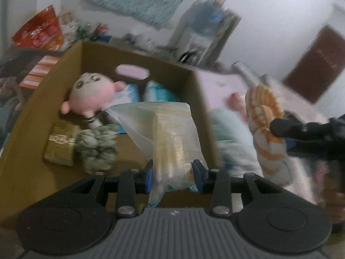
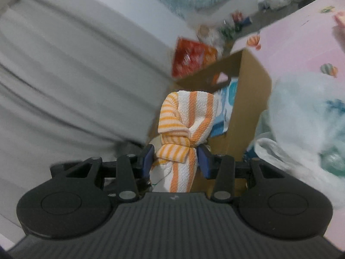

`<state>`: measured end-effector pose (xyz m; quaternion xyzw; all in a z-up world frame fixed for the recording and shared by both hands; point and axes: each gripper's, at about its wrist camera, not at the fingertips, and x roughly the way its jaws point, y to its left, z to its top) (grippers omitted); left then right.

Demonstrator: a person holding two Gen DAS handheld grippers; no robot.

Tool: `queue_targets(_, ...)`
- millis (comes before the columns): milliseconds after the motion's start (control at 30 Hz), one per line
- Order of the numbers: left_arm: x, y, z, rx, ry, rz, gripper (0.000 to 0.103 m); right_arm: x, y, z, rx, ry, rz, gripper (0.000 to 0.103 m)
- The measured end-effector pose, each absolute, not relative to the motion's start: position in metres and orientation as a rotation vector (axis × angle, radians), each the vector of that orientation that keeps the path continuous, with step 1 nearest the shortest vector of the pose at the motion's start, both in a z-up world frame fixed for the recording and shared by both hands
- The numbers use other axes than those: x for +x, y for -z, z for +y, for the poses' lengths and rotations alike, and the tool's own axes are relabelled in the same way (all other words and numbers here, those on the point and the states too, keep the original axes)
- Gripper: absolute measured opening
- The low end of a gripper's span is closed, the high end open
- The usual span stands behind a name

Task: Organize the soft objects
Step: 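Carry the swab bag and towel roll with both grippers over the box, then lower both items into the box and open both grippers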

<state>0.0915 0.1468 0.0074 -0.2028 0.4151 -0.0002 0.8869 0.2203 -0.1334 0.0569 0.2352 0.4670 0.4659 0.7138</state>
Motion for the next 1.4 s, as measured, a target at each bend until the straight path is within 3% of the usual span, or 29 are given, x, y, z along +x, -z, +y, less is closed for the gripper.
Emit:
queue_targets(333, 0.141, 0.046, 0.181, -0.431, -0.049, 1.039, 0.038, 0.230, -0.051, -0.024, 0.137, -0.914, 1.184, 0.042)
queue_targets(600, 0.151, 0.066, 0.189, -0.434, -0.019, 1.081, 0.038, 0.241, -0.033, 0.001, 0.035, -0.855, 1.234, 0.045)
queue_targets(867, 0.158, 0.073, 0.191, -0.434, -0.022, 1.095, 0.039, 0.244, -0.039, 0.002, 0.029, -0.841, 1.203, 0.061)
queue_targets(1000, 0.160, 0.072, 0.190, -0.419, -0.035, 1.095, 0.042, 0.243, -0.045, -0.005, 0.038, -0.851, 1.171, 0.062)
queue_targets(1067, 0.160, 0.070, 0.189, -0.416, -0.042, 1.089, 0.047, 0.242, -0.049, -0.013, 0.070, -0.866, 1.162, 0.062)
queue_targets(1267, 0.156, 0.053, 0.190, -0.430, -0.083, 1.043, 0.082, 0.240, -0.066, -0.043, 0.167, -0.897, 1.123, 0.064)
queue_targets(1400, 0.148, 0.041, 0.192, -0.472, -0.120, 1.001, 0.086, 0.240, -0.075, -0.079, 0.273, -0.905, 1.081, 0.070)
